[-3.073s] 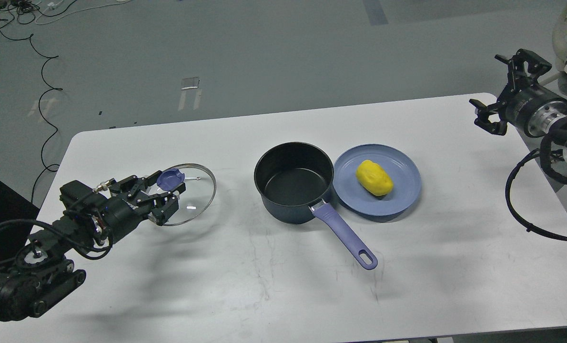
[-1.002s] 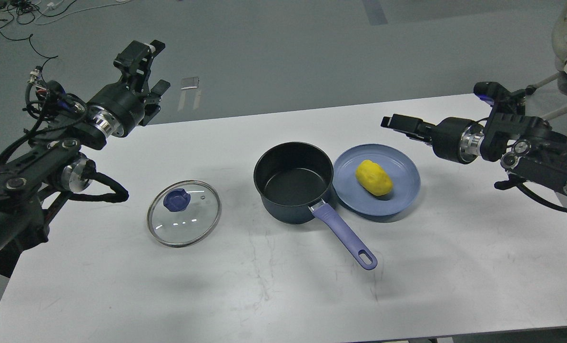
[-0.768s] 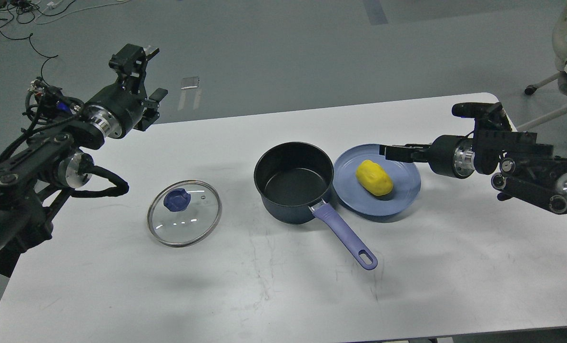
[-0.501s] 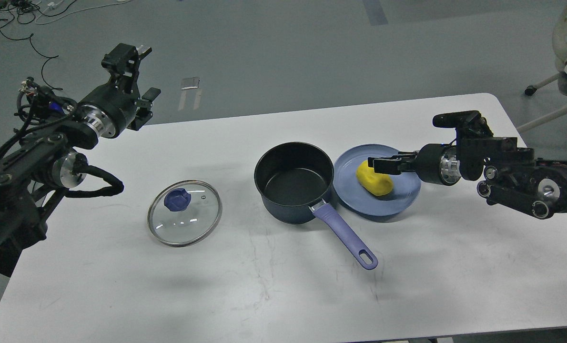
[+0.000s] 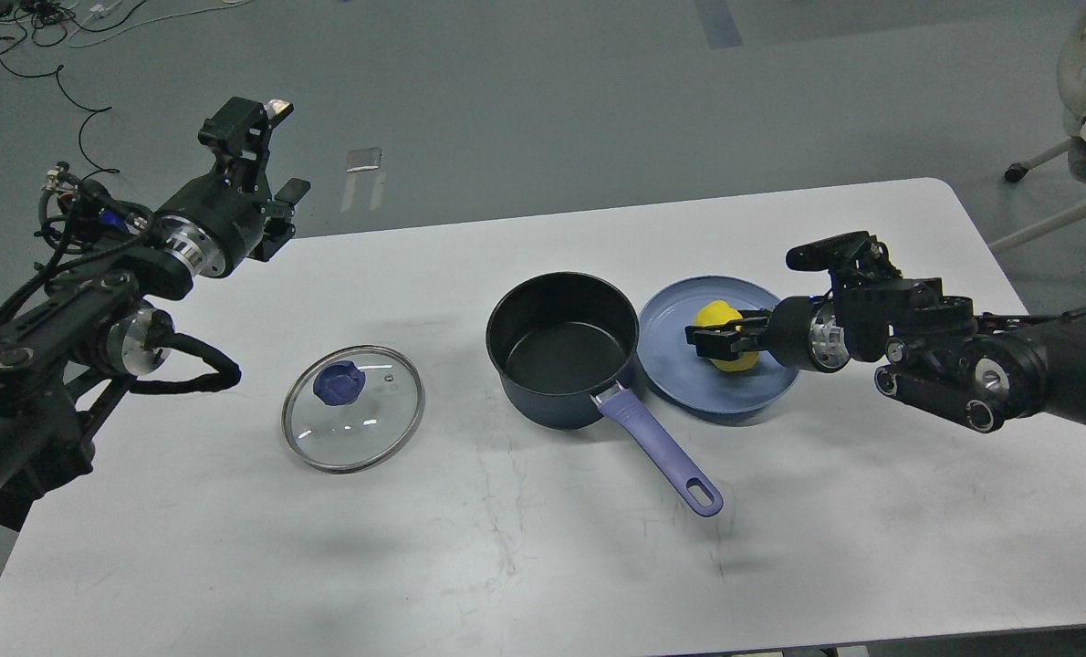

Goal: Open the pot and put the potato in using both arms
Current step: 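Grasp the potato with the right gripper and lift it, then carry the potato over the saucepan with the right gripper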

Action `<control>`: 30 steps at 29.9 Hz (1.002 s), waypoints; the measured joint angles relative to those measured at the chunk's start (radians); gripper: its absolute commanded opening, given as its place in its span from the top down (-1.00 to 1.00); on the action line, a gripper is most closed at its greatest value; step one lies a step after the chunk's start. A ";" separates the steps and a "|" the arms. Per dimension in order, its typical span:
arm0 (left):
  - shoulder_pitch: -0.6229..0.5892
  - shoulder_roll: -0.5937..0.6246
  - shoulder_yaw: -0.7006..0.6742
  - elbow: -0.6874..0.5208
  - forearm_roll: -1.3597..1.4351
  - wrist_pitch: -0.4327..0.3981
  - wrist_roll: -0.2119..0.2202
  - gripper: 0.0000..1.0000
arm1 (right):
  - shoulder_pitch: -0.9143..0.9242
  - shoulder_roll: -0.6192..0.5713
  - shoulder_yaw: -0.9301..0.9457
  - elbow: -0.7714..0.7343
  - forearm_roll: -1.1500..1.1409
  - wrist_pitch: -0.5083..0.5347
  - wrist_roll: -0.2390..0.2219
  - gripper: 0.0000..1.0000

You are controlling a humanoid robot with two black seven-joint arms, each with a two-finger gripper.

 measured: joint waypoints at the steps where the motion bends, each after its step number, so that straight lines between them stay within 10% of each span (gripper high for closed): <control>1: 0.000 0.002 0.000 0.000 0.000 0.000 -0.004 -0.95 | 0.000 0.002 0.000 -0.001 0.000 -0.003 0.000 -0.07; 22: 0.006 -0.015 0.002 0.001 0.003 0.000 -0.011 -0.95 | 0.188 0.026 0.012 0.040 0.012 -0.089 0.008 0.20; 30: 0.004 -0.016 0.002 0.000 0.004 0.000 -0.011 -0.95 | 0.220 0.264 -0.037 -0.012 0.004 -0.118 0.010 -0.05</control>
